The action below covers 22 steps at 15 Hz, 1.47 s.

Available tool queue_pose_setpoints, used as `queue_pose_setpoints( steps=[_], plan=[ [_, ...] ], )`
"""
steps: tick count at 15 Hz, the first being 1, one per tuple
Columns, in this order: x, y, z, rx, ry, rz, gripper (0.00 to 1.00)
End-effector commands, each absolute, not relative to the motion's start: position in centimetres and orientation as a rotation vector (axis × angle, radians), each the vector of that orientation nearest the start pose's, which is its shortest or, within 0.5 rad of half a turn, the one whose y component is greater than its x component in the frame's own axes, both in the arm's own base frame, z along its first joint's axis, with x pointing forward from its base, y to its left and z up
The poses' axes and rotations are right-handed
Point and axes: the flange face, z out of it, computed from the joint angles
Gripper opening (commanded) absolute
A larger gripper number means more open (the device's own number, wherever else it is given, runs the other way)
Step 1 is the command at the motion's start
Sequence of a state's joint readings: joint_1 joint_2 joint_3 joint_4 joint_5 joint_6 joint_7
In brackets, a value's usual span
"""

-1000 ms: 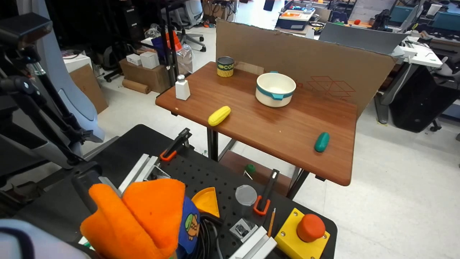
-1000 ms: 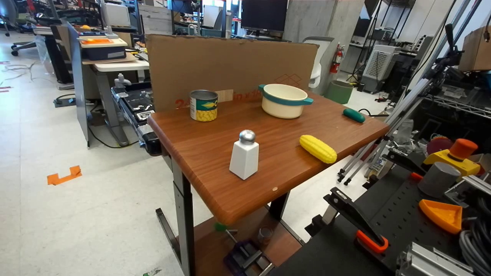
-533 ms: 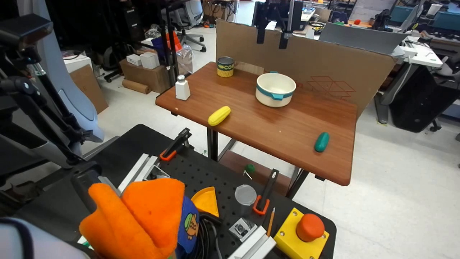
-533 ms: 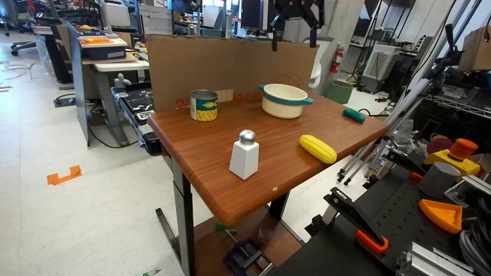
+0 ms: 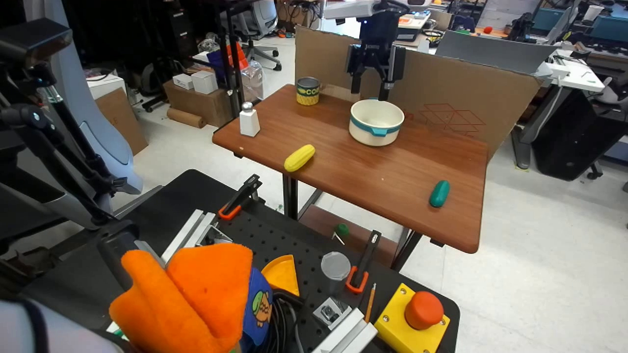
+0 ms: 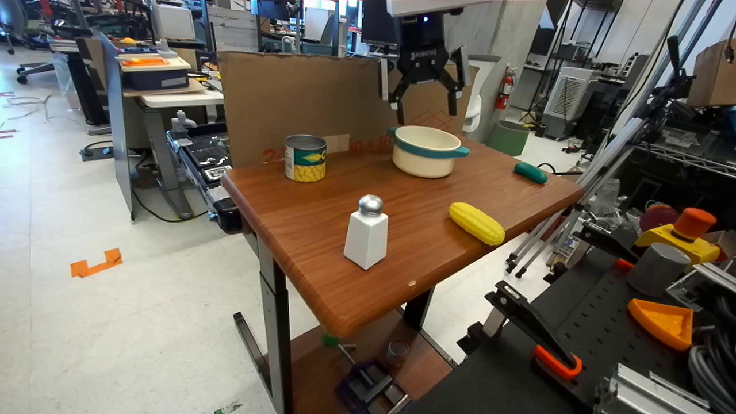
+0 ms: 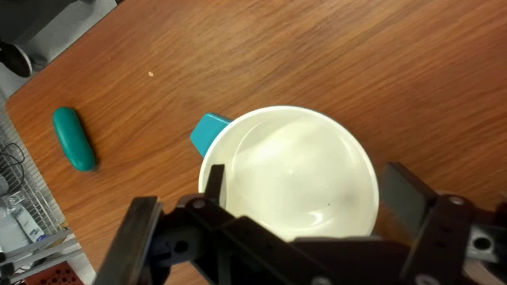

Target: Move the bowl to the right

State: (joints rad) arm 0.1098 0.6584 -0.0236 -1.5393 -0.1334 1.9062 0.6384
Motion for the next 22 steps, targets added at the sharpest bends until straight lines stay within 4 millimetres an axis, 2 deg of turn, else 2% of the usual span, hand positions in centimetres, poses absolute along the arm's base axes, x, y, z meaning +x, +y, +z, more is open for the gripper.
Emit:
queue_pose_setpoints(
  steps=[1,8,9,10,11,16,20,22],
  plan=[
    [68.8,5.9,22.7,-3.255,0.807,0.344,1.0],
    [69.2,9.3,18.7,-3.258,0.718,0.296,1.0],
    [69.2,9.5,18.3,-3.259,0.709,0.297,0.75],
    [69.2,9.7,18.1,-3.258,0.703,0.292,0.74],
    [69.2,9.8,18.1,-3.258,0.701,0.286,0.68],
    [68.5,10.3,19.7,-3.229,0.703,0.303,0.33],
    [68.1,10.5,23.0,-3.129,0.742,0.357,0.06],
    [68.1,9.1,24.6,-3.093,0.807,0.364,0.01]
  ],
)
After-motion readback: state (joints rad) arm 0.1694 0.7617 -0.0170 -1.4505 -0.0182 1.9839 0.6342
